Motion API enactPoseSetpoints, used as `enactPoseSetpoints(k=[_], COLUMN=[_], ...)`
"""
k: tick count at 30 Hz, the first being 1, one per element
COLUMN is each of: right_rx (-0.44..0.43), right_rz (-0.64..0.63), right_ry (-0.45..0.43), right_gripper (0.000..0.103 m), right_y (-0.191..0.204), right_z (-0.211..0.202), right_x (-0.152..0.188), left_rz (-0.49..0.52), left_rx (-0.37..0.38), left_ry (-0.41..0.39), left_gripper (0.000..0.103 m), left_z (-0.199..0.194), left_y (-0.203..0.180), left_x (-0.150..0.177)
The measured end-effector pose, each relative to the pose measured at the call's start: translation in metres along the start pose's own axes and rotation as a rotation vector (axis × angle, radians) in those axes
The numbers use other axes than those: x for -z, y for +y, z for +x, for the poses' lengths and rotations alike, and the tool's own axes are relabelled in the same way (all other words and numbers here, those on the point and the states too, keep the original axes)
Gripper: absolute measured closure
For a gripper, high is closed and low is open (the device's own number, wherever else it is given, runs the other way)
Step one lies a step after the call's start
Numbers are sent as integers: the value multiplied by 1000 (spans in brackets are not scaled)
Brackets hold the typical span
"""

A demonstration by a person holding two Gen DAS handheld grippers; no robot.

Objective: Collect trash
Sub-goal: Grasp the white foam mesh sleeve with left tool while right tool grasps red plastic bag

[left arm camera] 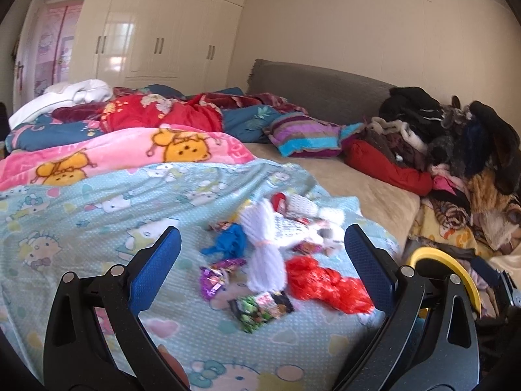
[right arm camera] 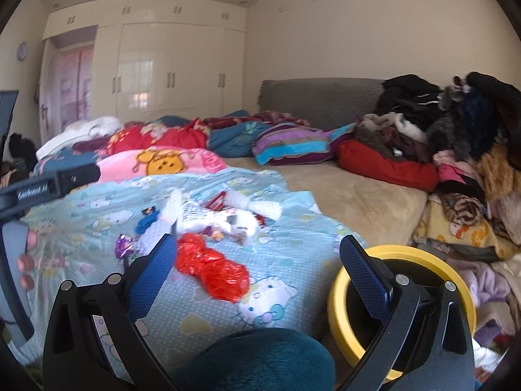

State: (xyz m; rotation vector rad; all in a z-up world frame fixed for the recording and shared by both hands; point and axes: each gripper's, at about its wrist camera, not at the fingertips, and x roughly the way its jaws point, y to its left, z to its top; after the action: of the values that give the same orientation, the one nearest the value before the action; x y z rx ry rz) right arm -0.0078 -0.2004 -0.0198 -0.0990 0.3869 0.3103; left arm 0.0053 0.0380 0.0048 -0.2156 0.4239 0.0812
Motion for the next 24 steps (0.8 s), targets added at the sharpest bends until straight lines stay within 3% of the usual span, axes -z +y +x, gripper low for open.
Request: enactPoseSetpoints(k=[7,15,24], right_rx=[-96,-161,-208], right_rz=[-57,-86,-167], right_ry=[59,239,482], right_gripper=[6,6,6], right_y=[20,19,7], right_z=[30,80,140], right_x=[-12,-17,-5], left_rz=[-72,-81,-73], left_rx=[-51,-46,27], left_ry=[4,38,228], left_gripper=[11,11,11], left_z=[15,50,108], left_y=[33,33,12], left_x=[-16,-32,-16])
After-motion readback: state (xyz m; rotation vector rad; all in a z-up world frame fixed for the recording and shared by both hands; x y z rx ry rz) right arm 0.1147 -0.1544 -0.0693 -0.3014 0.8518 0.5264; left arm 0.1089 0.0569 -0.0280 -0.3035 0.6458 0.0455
